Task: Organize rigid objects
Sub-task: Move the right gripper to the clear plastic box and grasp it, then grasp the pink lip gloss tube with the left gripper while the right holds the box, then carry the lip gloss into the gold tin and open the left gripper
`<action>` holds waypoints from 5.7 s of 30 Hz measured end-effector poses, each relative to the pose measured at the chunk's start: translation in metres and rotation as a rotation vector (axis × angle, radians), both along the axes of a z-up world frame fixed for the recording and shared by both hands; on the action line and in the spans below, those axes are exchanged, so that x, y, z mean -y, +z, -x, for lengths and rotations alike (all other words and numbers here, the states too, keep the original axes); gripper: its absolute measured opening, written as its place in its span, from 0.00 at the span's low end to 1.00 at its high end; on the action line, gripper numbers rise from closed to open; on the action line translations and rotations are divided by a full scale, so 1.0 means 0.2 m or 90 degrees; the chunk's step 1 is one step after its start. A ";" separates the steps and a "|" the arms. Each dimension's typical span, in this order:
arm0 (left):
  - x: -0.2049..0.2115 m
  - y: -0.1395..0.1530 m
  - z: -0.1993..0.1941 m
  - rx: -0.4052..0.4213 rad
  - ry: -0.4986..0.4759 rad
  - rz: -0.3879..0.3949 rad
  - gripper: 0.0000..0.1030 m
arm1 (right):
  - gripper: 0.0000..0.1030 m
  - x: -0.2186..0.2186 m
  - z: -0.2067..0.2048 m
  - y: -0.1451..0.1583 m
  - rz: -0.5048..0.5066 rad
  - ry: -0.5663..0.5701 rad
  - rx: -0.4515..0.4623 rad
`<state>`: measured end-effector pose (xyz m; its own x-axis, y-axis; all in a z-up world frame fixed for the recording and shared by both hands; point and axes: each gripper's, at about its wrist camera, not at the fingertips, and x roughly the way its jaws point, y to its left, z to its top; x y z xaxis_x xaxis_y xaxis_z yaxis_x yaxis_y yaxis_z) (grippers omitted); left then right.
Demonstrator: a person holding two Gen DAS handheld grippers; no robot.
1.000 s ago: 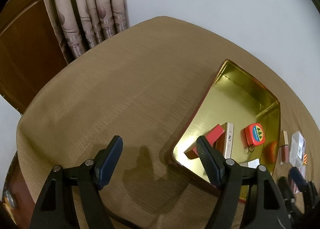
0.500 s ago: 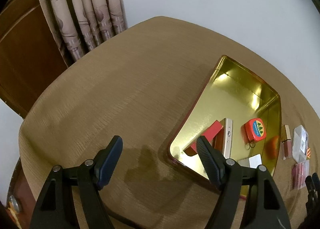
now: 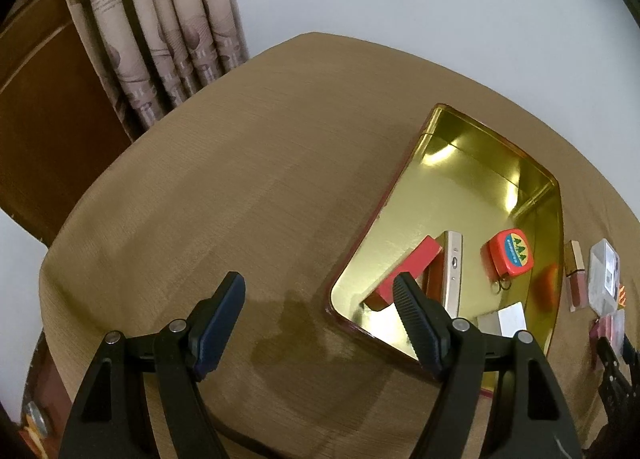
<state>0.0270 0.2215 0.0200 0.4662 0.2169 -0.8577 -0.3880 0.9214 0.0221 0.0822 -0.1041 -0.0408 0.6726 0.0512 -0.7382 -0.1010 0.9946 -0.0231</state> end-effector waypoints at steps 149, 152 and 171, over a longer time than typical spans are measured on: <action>0.44 -0.13 -0.47 -0.054 -0.155 -0.024 0.17 | 0.54 0.63 0.12 -0.14 -0.048 -0.219 0.002; 0.45 -0.11 -0.51 -0.050 -0.159 -0.023 0.17 | 0.54 0.63 0.12 -0.14 -0.049 -0.218 0.002; 0.53 -0.28 -0.57 -0.093 -0.201 -0.048 0.18 | 0.54 0.63 0.12 -0.14 -0.047 -0.218 0.002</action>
